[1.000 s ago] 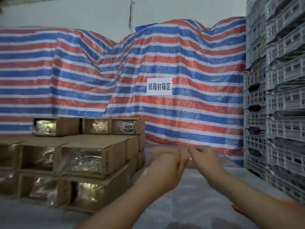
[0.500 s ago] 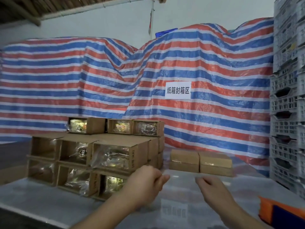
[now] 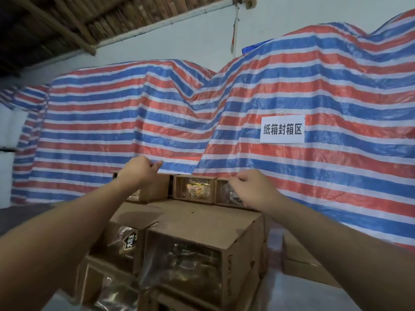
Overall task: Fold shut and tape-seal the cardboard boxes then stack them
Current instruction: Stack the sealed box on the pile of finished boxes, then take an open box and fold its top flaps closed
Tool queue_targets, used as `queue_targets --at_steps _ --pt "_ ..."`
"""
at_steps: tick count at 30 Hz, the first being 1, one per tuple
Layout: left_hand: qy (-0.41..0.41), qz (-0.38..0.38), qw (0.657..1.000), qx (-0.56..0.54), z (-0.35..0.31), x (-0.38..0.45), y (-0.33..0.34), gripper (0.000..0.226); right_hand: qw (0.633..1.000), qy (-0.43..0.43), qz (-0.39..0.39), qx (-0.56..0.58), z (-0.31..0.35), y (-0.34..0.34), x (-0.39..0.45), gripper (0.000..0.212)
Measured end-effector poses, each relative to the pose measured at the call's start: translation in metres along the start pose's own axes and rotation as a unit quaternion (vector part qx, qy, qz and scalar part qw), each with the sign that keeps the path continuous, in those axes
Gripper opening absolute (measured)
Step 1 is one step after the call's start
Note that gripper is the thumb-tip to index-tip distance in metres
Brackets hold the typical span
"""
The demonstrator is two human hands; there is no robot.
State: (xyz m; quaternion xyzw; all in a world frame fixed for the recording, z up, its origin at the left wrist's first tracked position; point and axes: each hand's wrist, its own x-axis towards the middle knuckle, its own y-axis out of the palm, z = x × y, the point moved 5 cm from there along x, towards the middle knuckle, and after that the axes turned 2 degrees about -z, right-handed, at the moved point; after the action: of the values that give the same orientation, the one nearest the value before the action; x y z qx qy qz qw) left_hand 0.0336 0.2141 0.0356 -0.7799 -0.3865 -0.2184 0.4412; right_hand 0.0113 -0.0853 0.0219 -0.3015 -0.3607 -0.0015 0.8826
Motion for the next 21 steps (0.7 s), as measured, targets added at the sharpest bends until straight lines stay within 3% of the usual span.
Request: queue_targets --at_steps 3,5,10,13,21 --pt "-0.048 0.002 0.990 0.129 0.023 0.037 0.021 0.069 1.000 0.003 0.011 -0.024 -0.004 0.025 0.042 0.046" --pt "-0.070 0.032 0.983 0.170 0.040 0.057 0.037 0.066 0.999 0.002 0.012 -0.039 -0.007 0.039 0.064 0.045" --pt "-0.071 0.081 0.986 0.125 0.071 0.078 0.072 0.039 0.998 0.010 0.039 -0.055 -0.019 0.068 0.089 0.038" --pt "-0.140 0.103 0.983 0.055 0.086 0.078 0.080 0.034 0.996 0.009 0.046 -0.072 -0.026 0.077 0.094 0.036" --pt "-0.008 0.051 0.998 0.026 0.045 0.070 0.050 0.024 0.997 -0.005 0.044 -0.066 -0.011 0.072 0.099 0.025"
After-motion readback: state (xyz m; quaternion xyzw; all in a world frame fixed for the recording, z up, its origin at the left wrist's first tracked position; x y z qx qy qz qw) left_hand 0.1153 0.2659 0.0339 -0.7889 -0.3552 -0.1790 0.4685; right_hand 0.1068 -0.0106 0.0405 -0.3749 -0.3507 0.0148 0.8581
